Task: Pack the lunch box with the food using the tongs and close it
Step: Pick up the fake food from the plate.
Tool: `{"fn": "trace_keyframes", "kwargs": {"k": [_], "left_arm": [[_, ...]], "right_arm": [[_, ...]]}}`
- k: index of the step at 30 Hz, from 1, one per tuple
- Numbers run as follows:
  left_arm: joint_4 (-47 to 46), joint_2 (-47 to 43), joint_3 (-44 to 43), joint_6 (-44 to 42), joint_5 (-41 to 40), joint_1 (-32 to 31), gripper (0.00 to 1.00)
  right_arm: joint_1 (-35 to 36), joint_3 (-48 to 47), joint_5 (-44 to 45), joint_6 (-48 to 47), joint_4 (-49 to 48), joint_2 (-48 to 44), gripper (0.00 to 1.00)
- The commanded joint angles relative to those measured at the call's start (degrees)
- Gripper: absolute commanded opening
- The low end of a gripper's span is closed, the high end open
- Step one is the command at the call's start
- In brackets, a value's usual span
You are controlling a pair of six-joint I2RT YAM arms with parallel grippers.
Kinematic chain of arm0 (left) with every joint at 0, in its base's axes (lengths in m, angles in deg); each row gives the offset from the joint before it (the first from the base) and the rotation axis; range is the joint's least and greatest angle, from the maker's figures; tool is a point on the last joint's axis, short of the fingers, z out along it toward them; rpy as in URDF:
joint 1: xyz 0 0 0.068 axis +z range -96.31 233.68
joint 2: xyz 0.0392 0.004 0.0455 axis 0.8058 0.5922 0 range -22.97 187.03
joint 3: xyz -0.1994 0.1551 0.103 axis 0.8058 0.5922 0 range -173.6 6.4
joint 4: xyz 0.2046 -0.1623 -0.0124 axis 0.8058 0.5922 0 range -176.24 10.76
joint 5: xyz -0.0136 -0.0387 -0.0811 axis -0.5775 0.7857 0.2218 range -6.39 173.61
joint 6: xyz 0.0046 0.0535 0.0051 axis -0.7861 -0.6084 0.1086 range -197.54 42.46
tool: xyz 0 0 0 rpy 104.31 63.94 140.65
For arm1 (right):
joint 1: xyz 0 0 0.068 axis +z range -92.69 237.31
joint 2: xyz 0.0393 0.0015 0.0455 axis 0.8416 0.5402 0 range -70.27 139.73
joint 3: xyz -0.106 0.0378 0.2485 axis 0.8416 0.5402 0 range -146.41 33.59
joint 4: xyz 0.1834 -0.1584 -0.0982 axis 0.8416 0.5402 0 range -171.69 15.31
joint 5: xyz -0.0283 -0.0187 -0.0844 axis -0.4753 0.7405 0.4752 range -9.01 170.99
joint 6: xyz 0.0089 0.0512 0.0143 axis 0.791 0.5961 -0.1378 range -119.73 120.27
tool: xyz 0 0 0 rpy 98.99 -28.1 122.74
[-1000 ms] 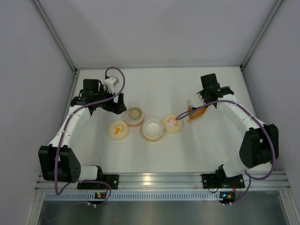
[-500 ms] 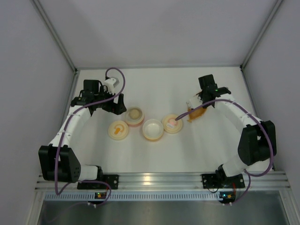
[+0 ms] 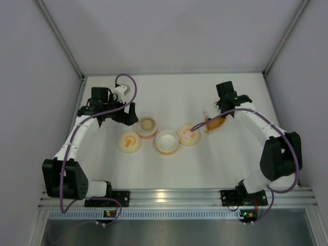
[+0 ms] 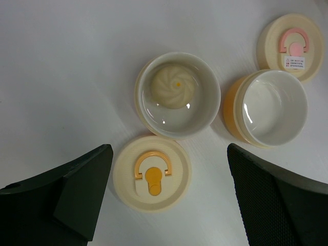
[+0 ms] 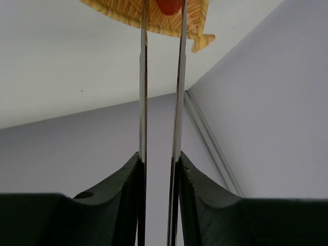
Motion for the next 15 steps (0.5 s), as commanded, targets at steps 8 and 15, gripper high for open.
{"fn": "trace_keyframes", "kwargs": {"k": [8, 15], "left_arm": [[-0.9, -0.9, -1.4, 1.3, 0.5, 0.6, 0.98], [-0.7, -0.9, -2.2, 4.1, 3.9, 3.0, 0.98]], "right_arm": [[1.2, -2.3, 0.7, 3.0, 2.8, -7.6, 0.08], [6.1, -3.1, 1.1, 4.7, 4.8, -13.0, 0.03]]}}
